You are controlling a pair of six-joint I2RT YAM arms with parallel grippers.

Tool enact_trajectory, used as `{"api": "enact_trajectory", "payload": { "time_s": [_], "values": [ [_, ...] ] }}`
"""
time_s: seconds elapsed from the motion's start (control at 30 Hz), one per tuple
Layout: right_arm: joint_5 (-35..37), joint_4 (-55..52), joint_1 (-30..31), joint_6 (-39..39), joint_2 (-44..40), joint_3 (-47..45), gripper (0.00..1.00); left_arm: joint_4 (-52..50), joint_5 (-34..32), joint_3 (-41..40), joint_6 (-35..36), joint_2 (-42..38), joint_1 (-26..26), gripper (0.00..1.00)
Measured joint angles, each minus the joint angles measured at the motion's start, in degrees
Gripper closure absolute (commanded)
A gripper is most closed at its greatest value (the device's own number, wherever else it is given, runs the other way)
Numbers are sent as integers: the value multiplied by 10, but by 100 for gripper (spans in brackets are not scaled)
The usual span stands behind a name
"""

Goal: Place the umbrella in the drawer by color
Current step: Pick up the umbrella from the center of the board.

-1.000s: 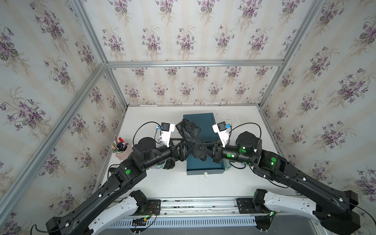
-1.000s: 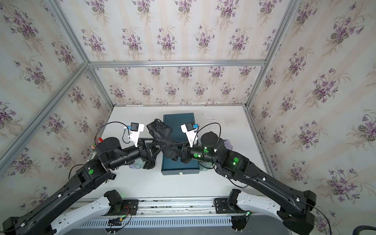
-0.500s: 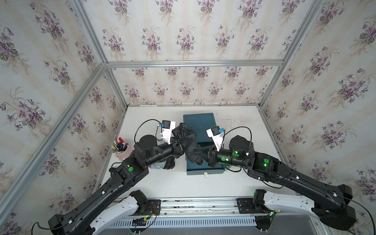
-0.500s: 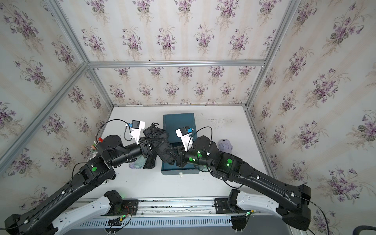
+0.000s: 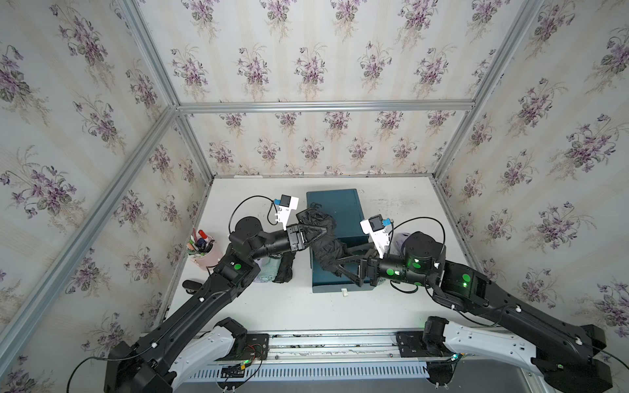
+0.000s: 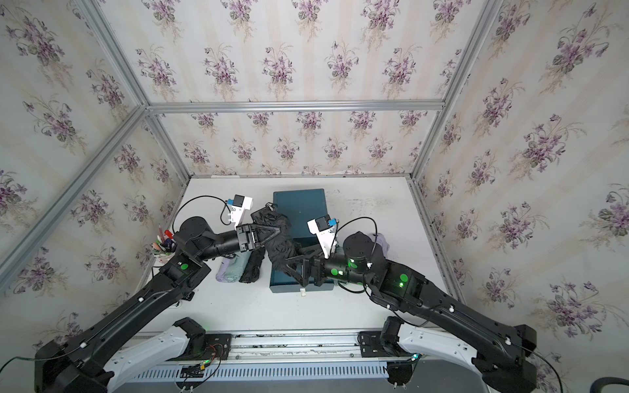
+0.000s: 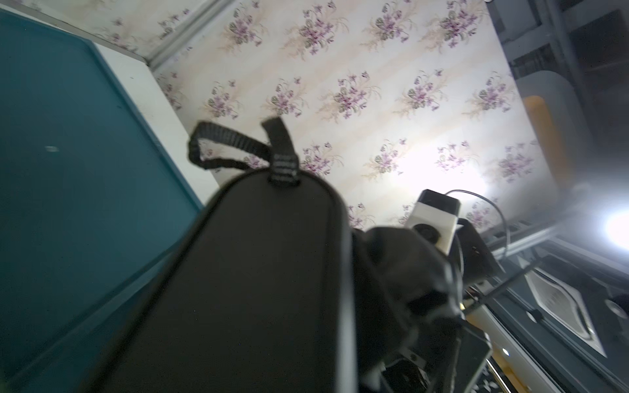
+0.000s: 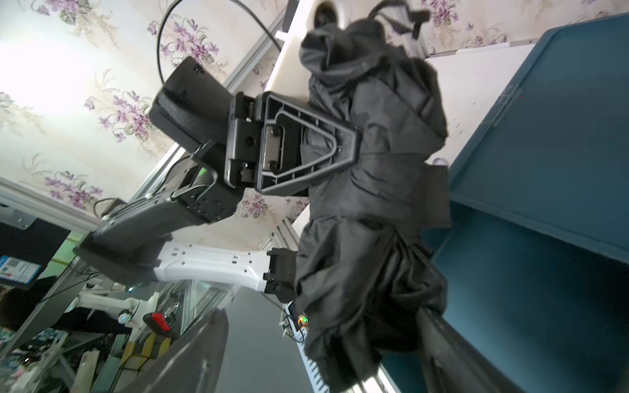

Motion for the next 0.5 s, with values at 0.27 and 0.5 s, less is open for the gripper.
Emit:
{"api": "enact_trajectory", "payload": {
  "time_s": [0.27, 0.5],
  "values": [
    [-59, 28, -14, 13, 5, -14, 20, 106, 58, -8, -50, -9, -7, 99],
    [-91, 53, -15, 17, 1, -21, 65, 100, 54, -17, -48, -9, -9, 94]
  ]
}}
